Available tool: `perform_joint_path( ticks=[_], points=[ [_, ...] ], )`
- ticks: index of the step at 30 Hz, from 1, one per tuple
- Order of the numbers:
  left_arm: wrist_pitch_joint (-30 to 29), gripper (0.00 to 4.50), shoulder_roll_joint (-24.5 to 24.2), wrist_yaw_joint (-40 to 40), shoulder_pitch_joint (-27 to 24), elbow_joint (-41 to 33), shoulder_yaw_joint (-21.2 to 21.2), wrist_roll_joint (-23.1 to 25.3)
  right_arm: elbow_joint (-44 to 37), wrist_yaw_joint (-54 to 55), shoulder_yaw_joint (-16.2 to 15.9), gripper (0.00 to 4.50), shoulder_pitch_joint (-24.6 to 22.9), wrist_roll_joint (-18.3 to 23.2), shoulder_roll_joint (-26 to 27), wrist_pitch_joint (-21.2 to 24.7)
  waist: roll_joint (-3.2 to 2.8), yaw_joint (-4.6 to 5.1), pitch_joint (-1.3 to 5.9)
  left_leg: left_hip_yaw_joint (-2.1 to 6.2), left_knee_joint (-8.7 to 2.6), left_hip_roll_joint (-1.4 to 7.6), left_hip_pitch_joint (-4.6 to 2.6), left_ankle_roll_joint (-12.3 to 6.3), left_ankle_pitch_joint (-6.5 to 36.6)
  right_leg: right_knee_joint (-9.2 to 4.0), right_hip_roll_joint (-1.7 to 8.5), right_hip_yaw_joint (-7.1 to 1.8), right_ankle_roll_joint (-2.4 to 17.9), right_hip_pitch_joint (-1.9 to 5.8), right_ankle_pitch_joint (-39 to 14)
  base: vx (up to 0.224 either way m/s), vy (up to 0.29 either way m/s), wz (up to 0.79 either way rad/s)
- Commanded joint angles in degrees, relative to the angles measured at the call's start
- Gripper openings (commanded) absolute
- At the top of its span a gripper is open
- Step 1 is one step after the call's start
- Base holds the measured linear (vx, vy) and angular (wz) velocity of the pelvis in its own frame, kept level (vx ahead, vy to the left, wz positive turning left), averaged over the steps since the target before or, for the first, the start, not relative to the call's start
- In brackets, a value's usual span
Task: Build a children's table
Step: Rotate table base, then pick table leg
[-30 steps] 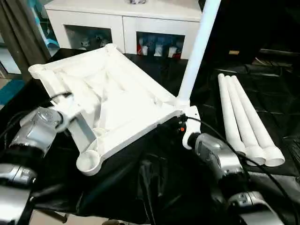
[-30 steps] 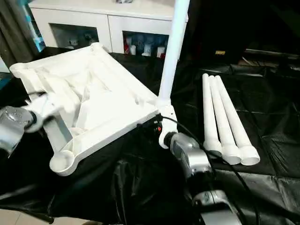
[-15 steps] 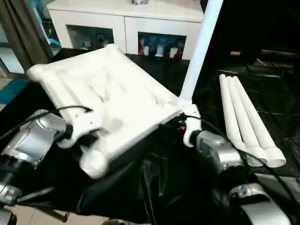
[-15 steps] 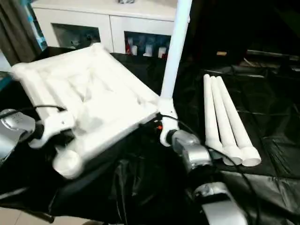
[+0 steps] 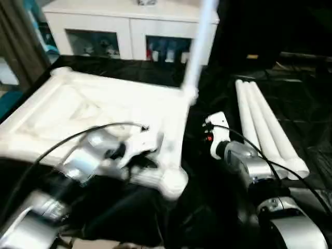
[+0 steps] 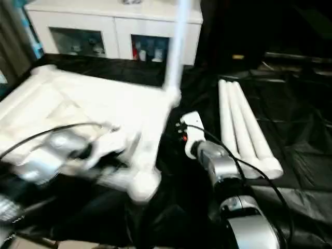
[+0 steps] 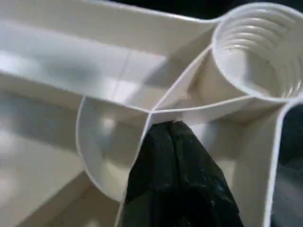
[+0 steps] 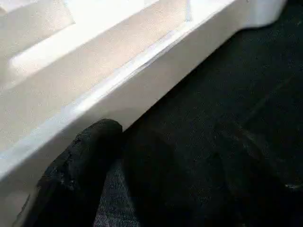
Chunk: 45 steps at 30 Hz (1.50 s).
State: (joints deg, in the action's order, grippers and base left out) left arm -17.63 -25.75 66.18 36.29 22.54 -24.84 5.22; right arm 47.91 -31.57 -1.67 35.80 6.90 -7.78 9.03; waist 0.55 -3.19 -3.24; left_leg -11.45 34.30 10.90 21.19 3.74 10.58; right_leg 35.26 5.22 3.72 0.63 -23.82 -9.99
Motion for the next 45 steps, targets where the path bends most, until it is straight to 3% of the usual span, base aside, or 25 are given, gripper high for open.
perform_joint_path(
  ticks=[1, 2, 4, 5, 6, 8, 9, 11, 15, 17, 18, 20, 22, 24, 25, 26, 28, 29, 30, 35, 45],
  points=[
    [1.90, 0.04, 1.23, -4.07, 2.34, 1.28, 2.39, -0.17, -0.47, -1.02, -0.78, 3.65, 0.29, -0.01, 0.66, -0.40, -0.61, -0.20, 4.31, 1.14, -4.12, 1.87, -0.47, -0.40, 10.55, -3.21, 3.06, -2.59, 15.10, 3.84, -4.18, 0.000, 0.000, 0.00],
    [1.91, 0.04, 1.28, -4.15, 2.39, 1.34, 2.41, -0.16, -0.46, -1.01, -0.78, 3.65, 0.28, -0.02, 0.65, -0.41, -1.01, -0.23, 4.33, 1.23, -4.10, 1.85, -0.41, -0.42, 10.25, -3.13, 3.11, -2.54, 15.19, 3.91, -3.98, 0.000, 0.000, 0.00],
    [3.61, 0.04, 3.92, -7.88, 4.51, 4.98, 3.46, 0.18, -0.70, -0.78, -0.73, 3.65, -0.14, -0.62, 0.21, -0.86, -1.12, -0.15, 4.43, 1.14, -3.91, 1.85, -0.68, -0.88, 10.29, -3.23, 2.93, -2.49, 15.74, 3.76, -3.22, 0.000, 0.000, 0.00],
    [4.63, 0.04, 4.62, -10.38, 5.62, 7.42, 3.39, 1.30, -1.77, -0.44, -0.59, 3.65, -0.50, -0.69, -0.10, -0.84, -1.54, -0.15, 4.42, 1.15, -3.86, 1.82, -0.61, -1.00, 10.03, -3.18, 2.92, -2.51, 16.03, 3.76, -2.62, 0.000, 0.000, 0.00],
    [5.63, 0.04, 5.04, -11.99, 6.39, 9.37, 3.27, 2.18, -2.30, -0.26, -0.43, 3.65, -0.64, -0.71, -0.25, -0.91, -1.19, -0.15, 4.39, 1.03, -3.80, 1.70, -0.62, -1.59, 9.87, -3.32, 2.63, -2.44, 15.91, 3.76, -1.91, 0.000, 0.000, 0.00],
    [7.06, 0.04, 5.00, -13.22, 7.09, 11.15, 2.68, 3.38, -3.02, 0.00, -0.21, 3.65, -0.74, -0.68, -0.48, -0.95, -1.31, -0.14, 4.50, 1.22, -3.79, 1.74, -0.35, -2.06, 9.20, -3.06, 2.80, -2.37, 16.00, 4.07, -0.88, 0.000, 0.000, 0.00],
    [8.53, 0.04, 4.59, -14.42, 7.96, 13.72, 1.76, 4.91, -4.96, 0.75, 0.14, 3.65, -1.02, -0.76, -1.09, -0.76, -1.64, -0.14, 4.47, 1.26, -3.74, 1.73, -0.38, -2.37, 9.27, -3.19, 2.88, -2.34, 16.02, 3.97, -1.15, 0.000, 0.000, 0.00],
    [9.60, 0.04, 4.10, -15.23, 8.40, 15.19, 1.06, 6.00, -6.89, 1.41, 0.68, 3.65, -1.32, -0.48, -1.54, -0.14, -1.60, -0.17, 4.50, 1.24, -3.74, 1.80, -0.58, -2.57, 9.32, -3.21, 2.80, -2.37, 16.00, 3.89, -1.16, 0.000, 0.000, 0.00],
    [11.19, 0.04, 1.33, -16.28, 8.14, 16.11, 0.41, 8.15, -17.51, 10.07, 3.26, 3.65, -2.67, -2.00, -3.32, 7.97, -1.60, -0.35, 4.38, 1.31, -3.91, 1.85, -0.70, -2.24, 8.12, -3.14, 2.63, -2.40, 14.99, 3.82, -1.99, 0.000, 0.000, 0.00],
    [11.82, 0.04, 0.51, -13.89, 7.29, 14.58, 1.36, 6.83, -20.41, 10.38, 5.17, 3.65, -3.16, -0.16, -4.17, 12.52, -1.09, -0.35, 4.34, 1.16, -3.94, 1.81, -0.87, -1.76, 8.53, -3.25, 2.56, -2.45, 14.70, 3.73, -3.17, 0.000, 0.000, 0.00],
    [12.24, 0.00, 0.27, -12.43, 6.85, 13.82, 1.79, 5.99, -21.31, 9.91, 6.16, 3.90, -3.43, 1.21, -4.41, 13.93, -1.22, -0.54, 4.28, 1.14, -3.98, 1.85, -0.86, -1.70, 9.13, -3.33, 2.82, -2.55, 14.64, 3.78, -4.29, 0.000, 0.000, 0.00],
    [11.64, 0.00, -0.77, -7.91, 4.90, 9.72, 2.36, 3.55, -22.63, 11.59, 7.77, 3.96, -3.75, 1.57, -5.06, 16.11, -1.35, -0.71, 4.34, 1.18, -3.99, 1.99, -0.90, -1.10, 9.25, -3.23, 3.02, -2.57, 14.65, 3.62, -4.85, 0.000, 0.000, 0.00],
    [8.26, 0.00, -1.39, -3.44, 2.10, 2.77, 3.96, -0.98, -24.62, 15.34, 10.06, 4.09, -3.65, 1.06, -6.38, 20.39, -1.29, -0.57, 4.30, 0.95, -4.04, 2.10, -0.88, -0.55, 8.10, -2.99, 2.85, -2.65, 15.39, 3.52, -3.45, 0.000, 0.000, 0.00],
    [6.10, 0.00, -0.44, -3.78, 1.24, -0.18, 5.83, -4.01, -26.04, 17.37, 11.36, 4.33, -3.01, 0.95, -7.23, 23.81, -1.19, -0.64, 4.32, 0.72, -3.87, 1.86, -1.03, -0.54, 7.78, -3.01, 2.60, -2.62, 15.59, 3.31, -2.90, 0.000, 0.000, 0.00],
    [5.62, 0.00, -0.06, -4.14, 1.07, -0.88, 6.41, -4.93, -26.65, 17.99, 11.72, 4.38, -2.82, 0.97, -7.47, 25.06, -1.17, -0.74, 4.22, 0.73, -3.89, 1.72, -0.88, -0.65, 8.13, -3.08, 2.57, -2.58, 15.23, 3.46, -3.79, 0.000, 0.000, 0.00],
    [3.98, 0.00, 0.71, -4.31, 0.85, -2.10, 7.37, -6.64, -26.71, 18.50, 11.87, 4.43, -2.28, 0.70, -7.96, 26.98, -0.64, -0.62, 4.11, 0.71, -3.96, 1.69, -0.69, -0.76, 8.79, -3.38, 2.65, -2.59, 14.49, 3.48, -5.41, 0.000, 0.000, 0.00],
    [0.61, 0.00, 1.80, -3.73, 0.29, -4.98, 8.54, -10.05, -26.86, 19.64, 11.75, 4.47, -1.41, -0.14, -8.80, 30.55, -0.60, -0.60, 4.08, 0.76, -3.96, 1.70, -0.84, -0.46, 9.03, -3.49, 2.79, -2.60, 14.13, 3.52, -7.76, 0.000, 0.000, 0.00],
    [-1.64, 0.21, 2.09, -2.76, -0.02, -6.62, 8.84, -11.46, -26.69, 19.98, 11.93, 4.49, -1.09, -0.18, -9.01, 31.35, -0.60, -0.58, 4.05, 0.79, -3.95, 1.73, -0.75, -0.31, 8.79, -3.43, 2.87, -2.62, 14.06, 3.58, -8.11, 0.000, 0.000, 0.00],
    [-4.99, 0.34, 1.95, -1.44, -0.66, -9.66, 8.82, -12.80, -26.47, 20.84, 11.88, 4.50, -0.73, -0.71, -9.34, 32.91, -0.22, -0.58, 4.02, 0.67, -3.87, 1.66, -0.71, -0.51, 8.37, -3.61, 2.83, -2.66, 13.41, 3.42, -9.35, 0.000, 0.000, 0.00],
    [-9.82, 0.55, 0.58, 0.89, -2.75, -16.73, 8.04, -14.70, -27.35, 22.20, 12.01, 4.50, -0.66, -0.40, -9.56, 36.16, -0.28, -0.28, 4.03, 0.72, -3.78, 1.59, -0.47, -0.89, 6.77, -3.50, 2.67, -2.69, 12.24, 3.47, -9.18, 0.000, 0.000, 0.00],
    [-14.72, 1.30, -2.02, 1.25, -3.69, -22.24, 6.60, -14.83, -27.76, 20.24, 12.08, 4.50, -0.67, 1.76, -10.06, 43.30, -0.39, -0.33, 4.00, 0.74, -3.87, 1.57, -0.78, -0.04, 7.32, -3.56, 2.45, -2.67, 11.50, 3.36, -9.52, 0.000, 0.000, 0.00]
  ],
)
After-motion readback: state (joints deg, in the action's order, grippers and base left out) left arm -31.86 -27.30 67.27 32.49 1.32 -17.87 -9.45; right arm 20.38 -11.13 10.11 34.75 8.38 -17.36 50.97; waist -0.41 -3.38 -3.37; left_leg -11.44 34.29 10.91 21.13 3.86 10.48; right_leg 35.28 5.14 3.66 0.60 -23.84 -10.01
